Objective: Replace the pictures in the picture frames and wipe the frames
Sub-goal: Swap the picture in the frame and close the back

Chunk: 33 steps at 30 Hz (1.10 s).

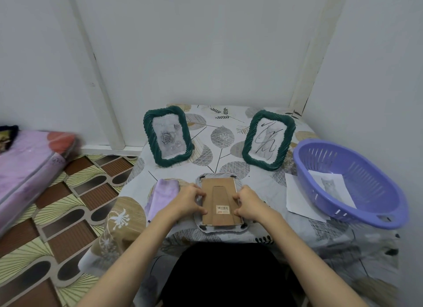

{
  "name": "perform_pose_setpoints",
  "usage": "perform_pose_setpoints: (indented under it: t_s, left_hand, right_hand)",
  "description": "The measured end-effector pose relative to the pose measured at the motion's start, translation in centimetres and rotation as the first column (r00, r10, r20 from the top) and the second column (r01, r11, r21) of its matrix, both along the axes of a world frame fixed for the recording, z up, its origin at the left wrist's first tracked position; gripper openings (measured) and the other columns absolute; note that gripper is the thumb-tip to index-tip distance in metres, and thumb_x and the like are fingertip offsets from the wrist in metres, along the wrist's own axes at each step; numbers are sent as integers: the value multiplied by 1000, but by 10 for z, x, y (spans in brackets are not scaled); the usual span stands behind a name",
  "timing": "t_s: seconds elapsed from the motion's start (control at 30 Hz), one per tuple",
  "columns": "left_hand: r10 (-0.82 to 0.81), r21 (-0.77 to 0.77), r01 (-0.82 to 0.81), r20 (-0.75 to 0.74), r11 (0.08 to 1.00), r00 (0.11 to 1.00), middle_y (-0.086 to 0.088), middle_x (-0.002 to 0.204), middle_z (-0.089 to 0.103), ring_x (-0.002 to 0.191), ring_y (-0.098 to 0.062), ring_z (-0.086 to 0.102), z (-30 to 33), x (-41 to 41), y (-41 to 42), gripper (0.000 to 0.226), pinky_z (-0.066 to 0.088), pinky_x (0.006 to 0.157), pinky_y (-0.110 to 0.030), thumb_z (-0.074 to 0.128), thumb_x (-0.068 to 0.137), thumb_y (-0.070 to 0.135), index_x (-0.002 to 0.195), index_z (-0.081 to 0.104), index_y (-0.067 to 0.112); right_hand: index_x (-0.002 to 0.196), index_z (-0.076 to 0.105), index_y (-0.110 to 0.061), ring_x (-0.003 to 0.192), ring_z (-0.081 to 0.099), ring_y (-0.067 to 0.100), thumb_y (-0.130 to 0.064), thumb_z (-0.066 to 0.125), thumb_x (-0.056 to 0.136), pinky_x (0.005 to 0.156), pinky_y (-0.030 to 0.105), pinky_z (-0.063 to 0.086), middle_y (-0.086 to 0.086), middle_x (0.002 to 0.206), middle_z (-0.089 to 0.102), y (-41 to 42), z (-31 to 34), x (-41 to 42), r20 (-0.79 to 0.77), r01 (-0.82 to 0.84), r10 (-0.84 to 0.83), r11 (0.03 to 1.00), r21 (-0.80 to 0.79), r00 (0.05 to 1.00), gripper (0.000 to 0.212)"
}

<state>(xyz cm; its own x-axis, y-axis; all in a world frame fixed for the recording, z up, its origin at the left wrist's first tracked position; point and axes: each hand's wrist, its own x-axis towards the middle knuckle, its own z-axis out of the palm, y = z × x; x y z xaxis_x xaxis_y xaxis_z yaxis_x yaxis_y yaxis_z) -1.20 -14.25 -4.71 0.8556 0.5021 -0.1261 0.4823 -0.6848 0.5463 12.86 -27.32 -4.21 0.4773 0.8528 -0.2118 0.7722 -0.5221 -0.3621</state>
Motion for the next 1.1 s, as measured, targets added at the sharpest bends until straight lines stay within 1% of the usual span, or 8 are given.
perform_pose_setpoints:
  t_s: [0.07,0.17,0.27,0.47,0.57,0.67,0.77,1.1]
  left_hand:
    - [-1,-17,1,-6,1000,1000,-9,121,46,109,-18,46,-1,5,-3,49,32,84,-19,75,73,14,117,60,-1]
    - [-2,-28,2,-8,1000,1000,-11,134,42,121,-22,44,-1,9,-4,52,32,95,-20,76,73,16,120,59,0]
    - [-5,-47,5,-14,999,1000,-8,142,39,127,-20,42,-3,10,-3,59,31,100,-21,75,74,16,127,53,1]
    - [10,-36,-10,-8,999,1000,-9,132,51,114,-19,50,1,15,0,45,36,91,-23,67,82,28,117,61,0]
    - [75,59,-80,86,995,993,-6,131,51,121,-24,42,-3,21,-2,53,33,101,-34,58,85,44,126,52,12]
    - [53,137,-57,32,989,998,2,146,36,129,-26,29,-11,26,-6,68,27,108,-39,57,81,56,137,39,23]
    - [43,192,-38,-24,981,999,6,150,29,132,-27,24,-21,28,-7,69,22,113,-41,56,78,61,136,39,29]
    - [61,213,-59,-3,975,998,7,151,27,135,-26,20,-29,26,-10,66,20,114,-38,54,80,59,136,39,29]
  right_hand:
    - [103,62,6,107,51,28,-6,61,80,79,18,35,9,107,36,-4,0,4,-1,4,-4,1000,-1,1000,25]
    - [99,63,7,108,51,28,-6,61,79,83,21,40,15,122,43,-7,1,8,-17,14,-14,1000,-5,1000,24]
    - [99,62,9,109,51,29,-5,61,79,85,24,42,17,125,44,-8,1,9,-15,10,-10,1000,2,1000,25]
    - [105,62,9,105,54,30,-5,62,78,89,32,47,20,120,53,-7,6,12,-83,70,-69,997,11,994,30]
    - [122,58,-3,113,54,24,-4,61,83,97,30,42,14,122,57,-2,13,23,-149,170,-151,978,124,977,39]
    - [125,55,-16,122,47,28,-13,57,89,102,36,37,14,130,49,7,11,39,-138,241,-213,940,240,967,36]
    - [131,49,-25,122,39,31,-24,53,92,103,42,36,16,130,43,14,4,47,-83,228,-215,953,198,973,39]
    - [130,42,-46,123,32,31,-44,50,90,100,46,29,9,131,41,20,-5,51,77,127,-127,992,-4,989,41]
